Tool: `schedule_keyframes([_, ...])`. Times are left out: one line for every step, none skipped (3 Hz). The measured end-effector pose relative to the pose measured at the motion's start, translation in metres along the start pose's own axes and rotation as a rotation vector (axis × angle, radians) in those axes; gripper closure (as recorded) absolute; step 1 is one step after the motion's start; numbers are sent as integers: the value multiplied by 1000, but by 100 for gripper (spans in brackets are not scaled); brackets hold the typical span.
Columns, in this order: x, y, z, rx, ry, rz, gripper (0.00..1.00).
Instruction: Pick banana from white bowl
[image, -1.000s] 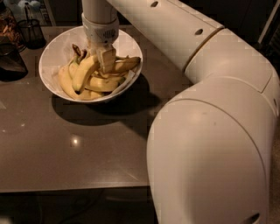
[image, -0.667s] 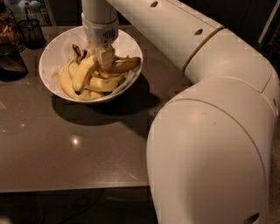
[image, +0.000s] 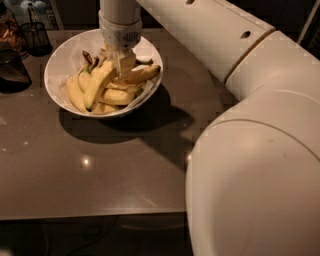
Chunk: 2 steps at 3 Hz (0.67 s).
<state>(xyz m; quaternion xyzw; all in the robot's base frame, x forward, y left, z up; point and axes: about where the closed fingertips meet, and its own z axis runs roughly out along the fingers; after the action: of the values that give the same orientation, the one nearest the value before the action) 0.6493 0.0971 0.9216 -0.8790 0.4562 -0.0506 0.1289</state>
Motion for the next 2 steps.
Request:
schedule_keyframes([-2,15,-26,36,-16,43,100])
schedule_keyframes([-8,30,-49,68,-37,81,100])
